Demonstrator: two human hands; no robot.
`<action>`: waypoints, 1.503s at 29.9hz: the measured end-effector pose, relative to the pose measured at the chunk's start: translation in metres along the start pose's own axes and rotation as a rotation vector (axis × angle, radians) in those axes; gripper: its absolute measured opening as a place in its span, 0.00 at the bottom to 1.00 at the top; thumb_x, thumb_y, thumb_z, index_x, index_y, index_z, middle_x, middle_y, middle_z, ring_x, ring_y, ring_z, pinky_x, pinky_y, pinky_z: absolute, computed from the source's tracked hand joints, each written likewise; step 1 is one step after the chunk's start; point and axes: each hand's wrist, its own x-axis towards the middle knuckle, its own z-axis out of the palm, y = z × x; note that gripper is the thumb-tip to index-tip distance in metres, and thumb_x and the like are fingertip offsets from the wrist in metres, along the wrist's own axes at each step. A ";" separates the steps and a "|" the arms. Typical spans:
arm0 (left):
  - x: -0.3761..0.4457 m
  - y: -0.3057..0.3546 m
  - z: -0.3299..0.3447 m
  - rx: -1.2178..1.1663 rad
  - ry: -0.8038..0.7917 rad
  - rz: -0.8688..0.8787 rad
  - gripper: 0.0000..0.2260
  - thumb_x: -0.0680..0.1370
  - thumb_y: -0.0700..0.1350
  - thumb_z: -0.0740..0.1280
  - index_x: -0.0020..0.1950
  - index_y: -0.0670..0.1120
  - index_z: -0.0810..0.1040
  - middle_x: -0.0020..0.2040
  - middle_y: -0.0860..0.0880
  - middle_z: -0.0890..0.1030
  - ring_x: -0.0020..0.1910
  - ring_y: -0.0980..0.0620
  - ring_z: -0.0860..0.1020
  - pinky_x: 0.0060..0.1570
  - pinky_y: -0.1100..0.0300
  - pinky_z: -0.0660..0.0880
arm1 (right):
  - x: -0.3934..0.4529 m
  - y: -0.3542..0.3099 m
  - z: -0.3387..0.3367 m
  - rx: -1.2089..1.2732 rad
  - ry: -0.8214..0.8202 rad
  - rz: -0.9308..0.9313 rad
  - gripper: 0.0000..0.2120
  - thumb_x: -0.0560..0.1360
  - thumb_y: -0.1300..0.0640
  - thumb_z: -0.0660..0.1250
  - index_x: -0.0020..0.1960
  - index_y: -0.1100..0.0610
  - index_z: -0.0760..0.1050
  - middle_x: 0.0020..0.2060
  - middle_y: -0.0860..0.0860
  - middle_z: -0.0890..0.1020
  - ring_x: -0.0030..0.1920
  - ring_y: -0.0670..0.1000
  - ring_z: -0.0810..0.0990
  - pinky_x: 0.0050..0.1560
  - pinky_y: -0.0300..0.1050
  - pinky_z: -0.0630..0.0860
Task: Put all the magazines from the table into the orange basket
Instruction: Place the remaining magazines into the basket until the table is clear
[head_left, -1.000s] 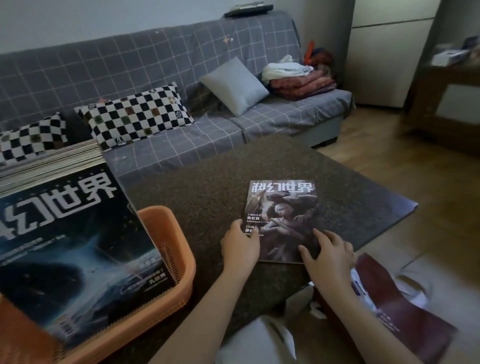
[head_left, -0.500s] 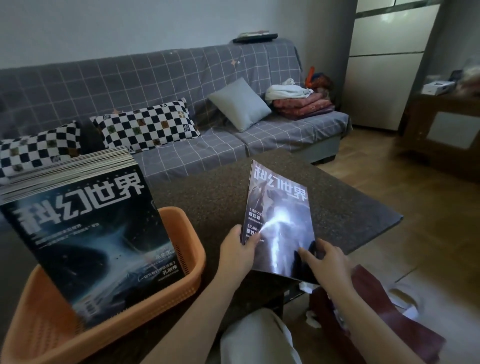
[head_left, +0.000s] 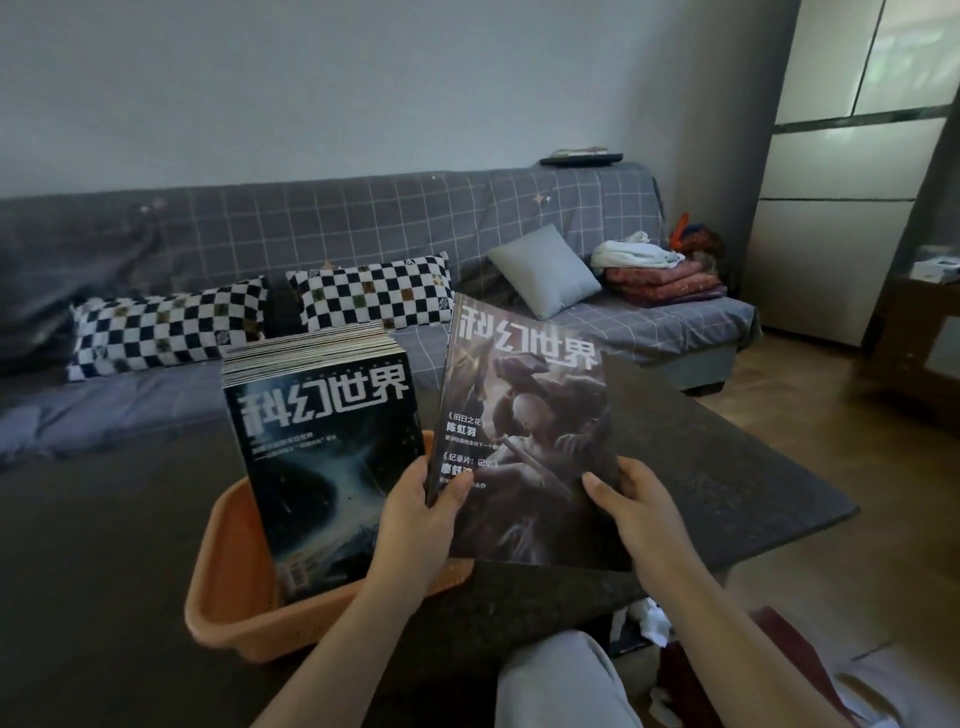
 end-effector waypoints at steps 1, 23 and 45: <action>-0.003 0.002 -0.009 -0.006 0.012 0.019 0.04 0.79 0.48 0.65 0.52 0.53 0.77 0.49 0.51 0.84 0.49 0.51 0.82 0.49 0.51 0.80 | -0.002 -0.003 0.008 0.009 -0.012 -0.015 0.15 0.75 0.57 0.68 0.60 0.53 0.72 0.51 0.48 0.81 0.50 0.47 0.80 0.44 0.42 0.76; 0.006 -0.038 -0.154 0.507 0.361 -0.136 0.17 0.72 0.45 0.75 0.46 0.60 0.68 0.40 0.60 0.78 0.36 0.65 0.75 0.30 0.69 0.68 | 0.034 0.006 0.169 -0.516 -0.232 -0.201 0.14 0.74 0.56 0.69 0.58 0.51 0.72 0.48 0.44 0.80 0.54 0.50 0.79 0.49 0.44 0.75; 0.021 -0.065 -0.156 0.883 0.255 -0.241 0.16 0.72 0.52 0.73 0.49 0.52 0.66 0.40 0.56 0.76 0.33 0.61 0.73 0.28 0.69 0.68 | 0.046 0.035 0.179 -0.745 -0.150 -0.215 0.31 0.68 0.53 0.74 0.66 0.52 0.63 0.60 0.52 0.73 0.54 0.50 0.76 0.53 0.45 0.76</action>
